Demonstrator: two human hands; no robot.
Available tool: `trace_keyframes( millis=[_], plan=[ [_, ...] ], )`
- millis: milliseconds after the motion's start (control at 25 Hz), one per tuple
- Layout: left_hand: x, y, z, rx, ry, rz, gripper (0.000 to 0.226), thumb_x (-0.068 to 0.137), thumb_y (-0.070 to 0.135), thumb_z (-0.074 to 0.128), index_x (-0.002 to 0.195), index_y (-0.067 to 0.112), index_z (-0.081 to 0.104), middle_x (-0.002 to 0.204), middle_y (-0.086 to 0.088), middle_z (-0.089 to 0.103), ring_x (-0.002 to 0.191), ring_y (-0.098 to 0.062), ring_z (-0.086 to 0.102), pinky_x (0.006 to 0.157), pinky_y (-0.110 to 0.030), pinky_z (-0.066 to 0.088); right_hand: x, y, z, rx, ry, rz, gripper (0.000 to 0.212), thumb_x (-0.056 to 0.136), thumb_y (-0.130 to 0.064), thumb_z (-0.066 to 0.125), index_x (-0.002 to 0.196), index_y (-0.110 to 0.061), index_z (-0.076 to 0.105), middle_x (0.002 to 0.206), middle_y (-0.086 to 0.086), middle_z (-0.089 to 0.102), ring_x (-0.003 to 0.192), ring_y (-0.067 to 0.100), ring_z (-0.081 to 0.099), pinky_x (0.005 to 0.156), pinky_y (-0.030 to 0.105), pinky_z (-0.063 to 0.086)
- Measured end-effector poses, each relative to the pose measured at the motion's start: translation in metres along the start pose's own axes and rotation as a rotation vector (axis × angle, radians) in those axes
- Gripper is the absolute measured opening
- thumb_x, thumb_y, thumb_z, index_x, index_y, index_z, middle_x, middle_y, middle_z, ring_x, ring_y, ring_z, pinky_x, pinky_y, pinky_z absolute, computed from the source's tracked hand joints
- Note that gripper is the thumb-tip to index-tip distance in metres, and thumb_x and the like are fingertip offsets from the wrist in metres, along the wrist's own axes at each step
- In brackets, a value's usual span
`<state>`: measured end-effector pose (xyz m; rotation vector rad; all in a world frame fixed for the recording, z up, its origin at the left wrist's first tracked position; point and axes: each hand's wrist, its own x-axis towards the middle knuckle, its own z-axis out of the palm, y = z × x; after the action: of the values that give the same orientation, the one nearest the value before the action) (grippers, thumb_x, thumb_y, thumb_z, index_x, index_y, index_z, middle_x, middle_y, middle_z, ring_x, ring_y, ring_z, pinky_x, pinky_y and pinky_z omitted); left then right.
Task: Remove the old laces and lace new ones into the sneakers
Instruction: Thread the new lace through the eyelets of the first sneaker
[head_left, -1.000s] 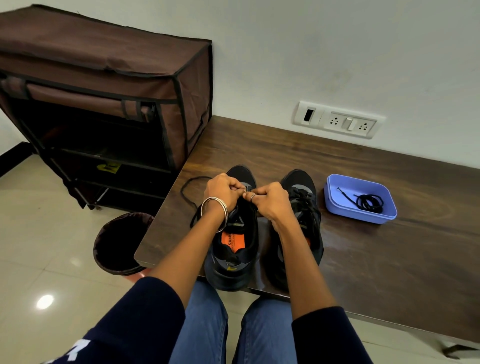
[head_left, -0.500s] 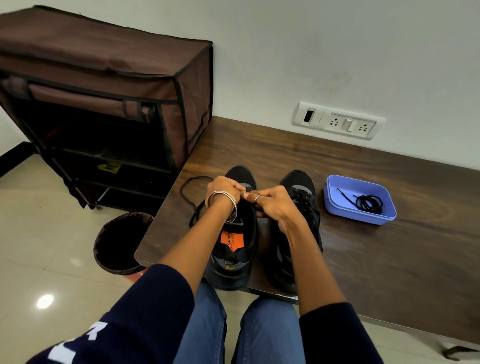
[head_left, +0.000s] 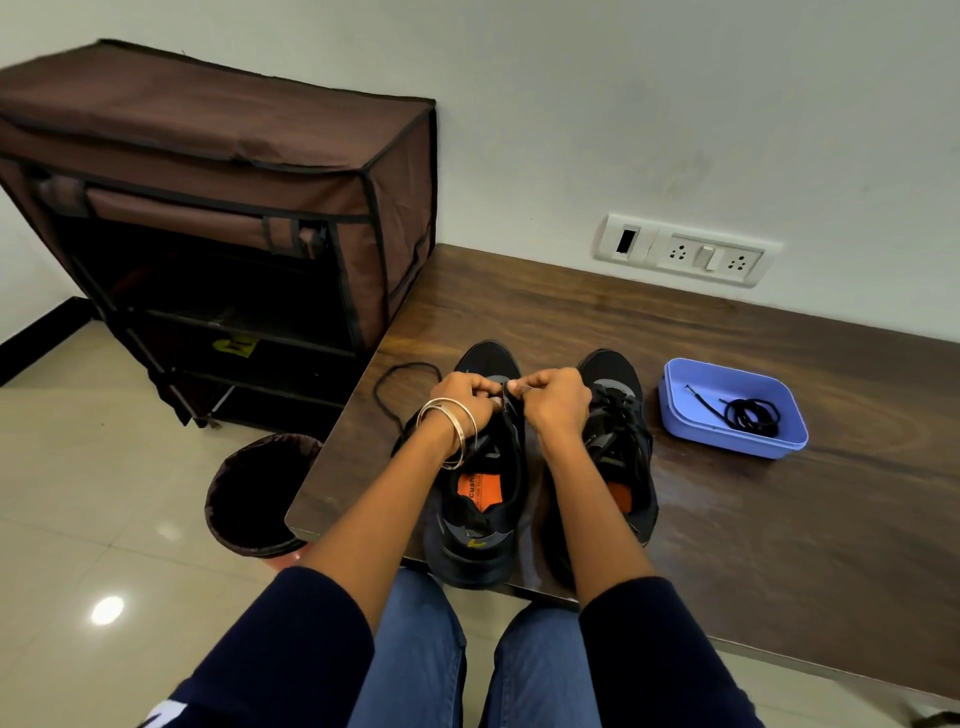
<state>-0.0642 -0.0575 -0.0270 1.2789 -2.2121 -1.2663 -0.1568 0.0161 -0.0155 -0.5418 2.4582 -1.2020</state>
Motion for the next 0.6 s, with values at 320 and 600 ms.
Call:
trace_keyframes(
  millis=[320,600],
  plan=[
    [-0.003,-0.006,-0.007,-0.440,0.040,-0.097,0.045,0.085,-0.008,0.058,0.125,0.004,0.041,0.076,0.001,0.056,0.072,-0.009,0.054,0.067,-0.016,0.044,0.009,-0.037,-0.033,0.376,0.076,-0.002,0.023,0.097,-0.023,0.042,0.078,-0.014,0.053,0.090,0.012,0.067,0.086,0.031,0.067,0.079,0.049,0.057],
    [-0.003,-0.005,-0.010,-0.605,0.177,-0.079,0.037,0.094,-0.006,0.037,0.122,0.018,0.035,0.073,0.002,0.064,0.062,-0.008,0.052,0.063,-0.016,0.044,-0.021,-0.092,-0.102,0.868,0.065,-0.343,0.014,0.102,-0.014,0.045,0.091,-0.012,0.054,0.069,0.002,0.056,0.054,0.009,0.052,0.052,0.025,0.047]
  ],
)
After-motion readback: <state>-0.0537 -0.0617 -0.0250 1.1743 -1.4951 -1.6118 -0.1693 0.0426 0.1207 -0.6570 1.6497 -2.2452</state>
